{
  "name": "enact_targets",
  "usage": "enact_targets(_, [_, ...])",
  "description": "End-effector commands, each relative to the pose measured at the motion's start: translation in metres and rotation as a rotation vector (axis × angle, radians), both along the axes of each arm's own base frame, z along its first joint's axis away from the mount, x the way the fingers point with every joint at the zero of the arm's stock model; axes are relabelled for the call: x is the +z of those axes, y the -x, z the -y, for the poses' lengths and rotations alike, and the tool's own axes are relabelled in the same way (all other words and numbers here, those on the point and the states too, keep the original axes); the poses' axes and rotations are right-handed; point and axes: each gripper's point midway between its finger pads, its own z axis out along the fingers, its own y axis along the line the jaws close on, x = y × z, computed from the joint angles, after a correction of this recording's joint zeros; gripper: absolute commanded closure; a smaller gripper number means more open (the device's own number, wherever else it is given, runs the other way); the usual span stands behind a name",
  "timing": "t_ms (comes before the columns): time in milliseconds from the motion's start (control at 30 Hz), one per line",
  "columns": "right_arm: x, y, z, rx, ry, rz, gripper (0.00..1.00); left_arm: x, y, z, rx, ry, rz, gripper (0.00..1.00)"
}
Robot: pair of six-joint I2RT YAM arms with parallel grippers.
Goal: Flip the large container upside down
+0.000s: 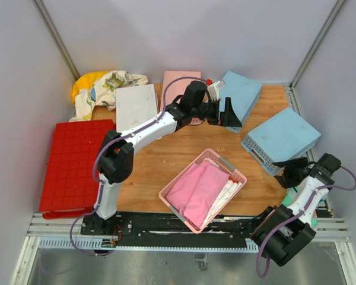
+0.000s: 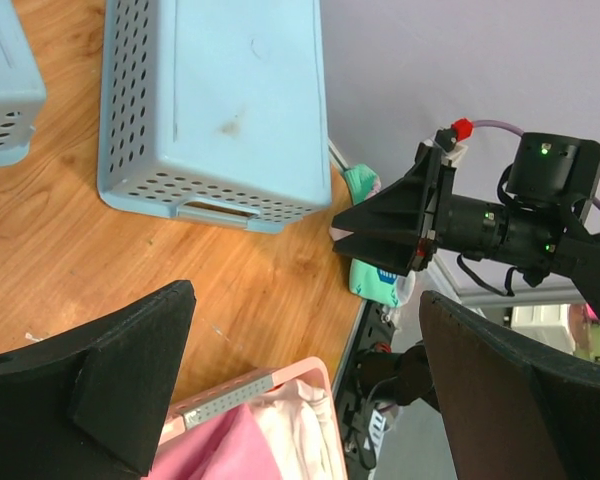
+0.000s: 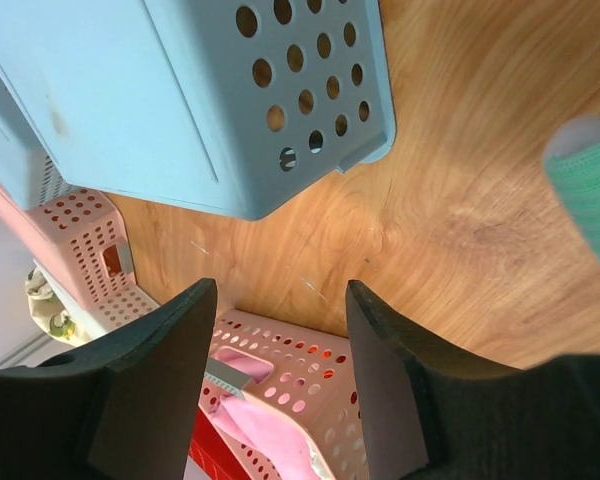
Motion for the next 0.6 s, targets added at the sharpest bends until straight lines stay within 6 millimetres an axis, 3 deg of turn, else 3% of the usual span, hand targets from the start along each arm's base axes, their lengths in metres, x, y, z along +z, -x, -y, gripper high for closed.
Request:
enact_targets(0, [0.009, 0.002, 0.007, 0.019, 0.054, -0.006, 0.44, 0.025, 0.007, -0.004, -0.012, 0.018, 0.062, 0.01])
enact_targets(200, [0.039, -0.012, 0.003, 0.113, 0.167, 0.063, 0.42, 0.026, 0.004, -0.008, 0.012, -0.001, 0.079, 0.01])
enact_targets(367, [0.08, -0.027, 0.003, 0.203, 0.313, 0.12, 0.38, 0.033, -0.013, -0.032, 0.13, -0.112, 0.183, 0.01])
enact_targets(433, [0.104, -0.043, -0.004, 0.271, 0.376, 0.202, 0.37, 0.034, -0.022, -0.048, 0.195, -0.154, 0.21, 0.01])
enact_targets(567, [0.159, -0.075, -0.048, 0.498, 0.534, 0.376, 0.31, 0.033, -0.037, -0.082, 0.312, -0.193, 0.212, 0.01])
